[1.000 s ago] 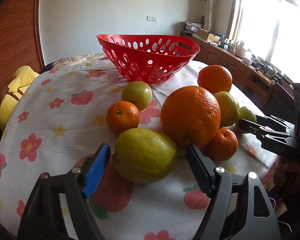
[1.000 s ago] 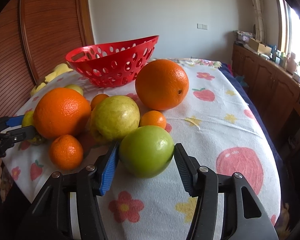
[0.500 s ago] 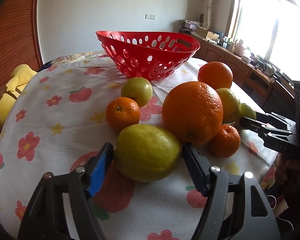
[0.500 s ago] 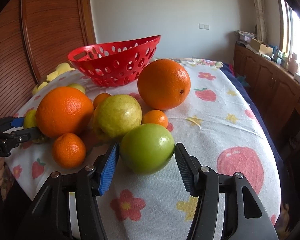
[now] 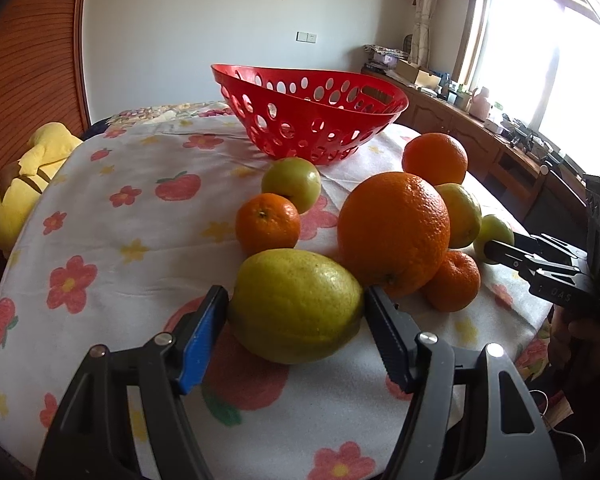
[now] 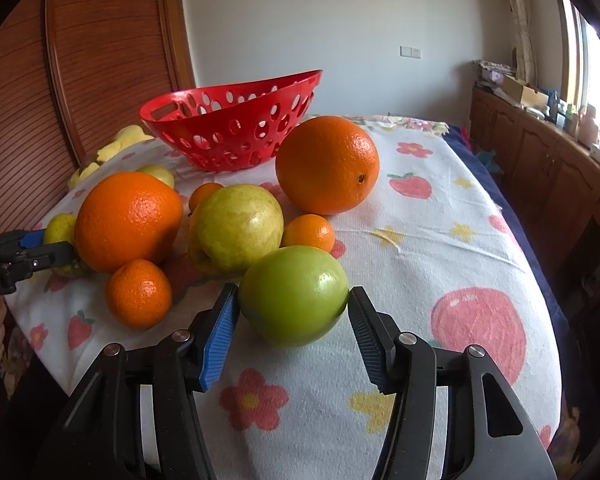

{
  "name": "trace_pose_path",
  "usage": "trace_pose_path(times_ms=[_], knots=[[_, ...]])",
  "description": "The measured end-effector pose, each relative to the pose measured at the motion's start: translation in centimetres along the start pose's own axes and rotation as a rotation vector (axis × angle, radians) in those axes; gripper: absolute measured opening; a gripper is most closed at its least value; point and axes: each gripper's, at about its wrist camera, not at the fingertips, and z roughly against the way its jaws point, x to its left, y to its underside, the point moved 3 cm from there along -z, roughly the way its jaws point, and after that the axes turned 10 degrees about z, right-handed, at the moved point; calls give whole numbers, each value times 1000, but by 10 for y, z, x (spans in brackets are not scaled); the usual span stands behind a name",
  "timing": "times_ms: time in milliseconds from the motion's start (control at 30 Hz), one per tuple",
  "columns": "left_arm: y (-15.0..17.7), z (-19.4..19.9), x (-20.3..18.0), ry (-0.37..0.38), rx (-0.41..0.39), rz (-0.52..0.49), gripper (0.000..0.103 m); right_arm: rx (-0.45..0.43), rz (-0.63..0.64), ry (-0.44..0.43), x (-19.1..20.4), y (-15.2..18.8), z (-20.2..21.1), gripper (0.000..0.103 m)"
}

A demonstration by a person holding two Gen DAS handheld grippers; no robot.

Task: Organize fruits
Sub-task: 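Close left tool on yellow lemon while right tool grasps green apple, then lift lemon with left tool while right tool carries apple toward basket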

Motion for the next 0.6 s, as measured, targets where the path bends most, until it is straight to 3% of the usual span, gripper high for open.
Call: trace_pose_path(times_ms=[200, 600], knots=[[0, 3, 2, 4, -7, 7, 69, -6, 2, -7, 1, -1, 3, 57], [-27, 32, -3, 17, -92, -9, 69, -56, 18, -9, -1, -17, 24, 57]])
